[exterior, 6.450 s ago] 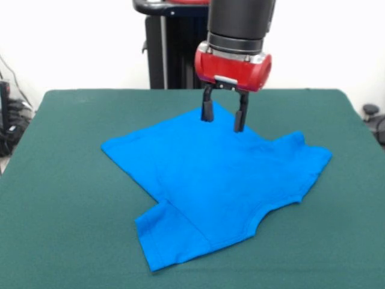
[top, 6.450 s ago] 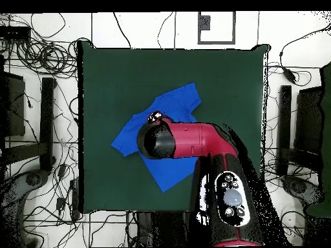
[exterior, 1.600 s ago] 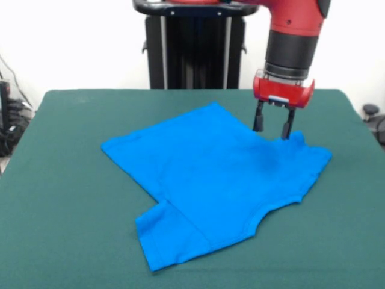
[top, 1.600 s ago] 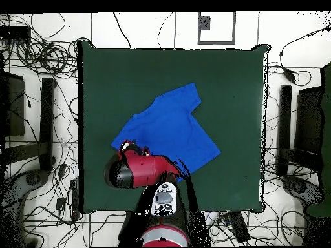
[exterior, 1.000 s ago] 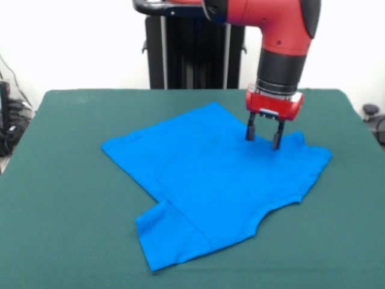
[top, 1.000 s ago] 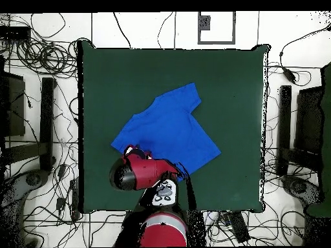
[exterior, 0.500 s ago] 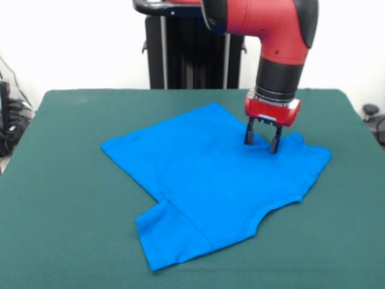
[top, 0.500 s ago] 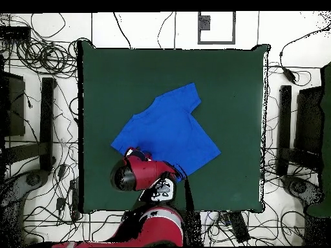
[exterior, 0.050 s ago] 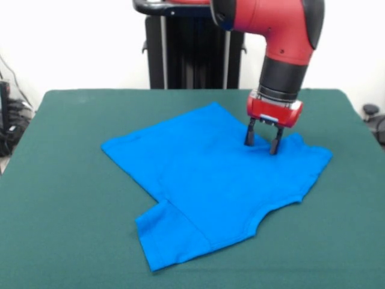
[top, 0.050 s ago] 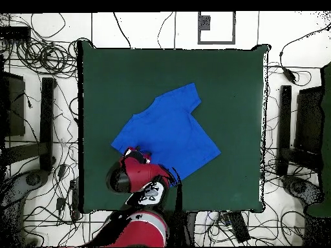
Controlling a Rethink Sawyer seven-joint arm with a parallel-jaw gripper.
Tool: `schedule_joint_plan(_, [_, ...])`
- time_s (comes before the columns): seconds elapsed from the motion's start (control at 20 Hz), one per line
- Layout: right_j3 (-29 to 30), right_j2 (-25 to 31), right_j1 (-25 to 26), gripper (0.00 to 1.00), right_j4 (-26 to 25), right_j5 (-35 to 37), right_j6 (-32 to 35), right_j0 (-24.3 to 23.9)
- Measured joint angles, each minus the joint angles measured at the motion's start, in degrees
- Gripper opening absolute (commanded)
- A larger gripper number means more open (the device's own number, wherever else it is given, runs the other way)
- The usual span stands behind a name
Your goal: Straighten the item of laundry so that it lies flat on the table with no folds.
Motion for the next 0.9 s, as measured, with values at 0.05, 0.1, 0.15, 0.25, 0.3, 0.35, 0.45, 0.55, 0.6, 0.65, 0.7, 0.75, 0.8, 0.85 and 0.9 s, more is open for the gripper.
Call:
schedule_joint_plan(0.05, [0.0,-0.24,0.11,1.0,0.2,-0.25,0.0,0.3])
schedule_joint_plan(0.1, [0.0,-0.39,0.18,1.0,0.27,-0.43,0.0,0.47])
schedule_joint_plan(0.15, [0.0,-0.42,0.19,1.0,0.27,-0.51,0.0,0.49])
schedule_joint_plan(0.25, [0.0,-0.45,0.21,1.0,0.27,-0.58,0.0,0.51])
schedule_joint_plan(0.3, [0.0,-0.45,0.2,1.0,0.28,-0.58,0.0,0.51])
schedule_joint_plan(0.35, [0.0,-0.45,0.2,1.0,0.29,-0.58,0.0,0.5])
schedule_joint_plan(0.45, [0.0,-0.42,0.15,1.0,0.27,-0.56,0.0,0.41])
schedule_joint_plan(0.55, [0.0,-0.34,0.09,1.0,0.27,-0.55,0.0,0.27])
schedule_joint_plan(0.6, [0.02,-0.28,0.05,1.0,0.27,-0.55,0.0,0.18])
schedule_joint_plan(0.65, [0.07,-0.16,-0.01,1.0,0.27,-0.55,0.0,0.03])
schedule_joint_plan(0.7, [0.14,-0.05,-0.07,1.0,0.27,-0.55,0.0,-0.12])
schedule_joint_plan(0.75, [0.2,0.07,-0.14,1.0,0.27,-0.55,0.0,-0.27])
schedule_joint_plan(0.8, [0.33,0.31,-0.34,1.0,0.29,-0.49,0.0,-0.67])
schedule_joint_plan(0.85, [0.36,0.44,-0.48,1.0,0.29,-0.41,0.0,-0.94])
schedule_joint_plan(0.9, [0.35,0.67,-0.73,1.0,0.31,-0.26,0.0,-1.42])
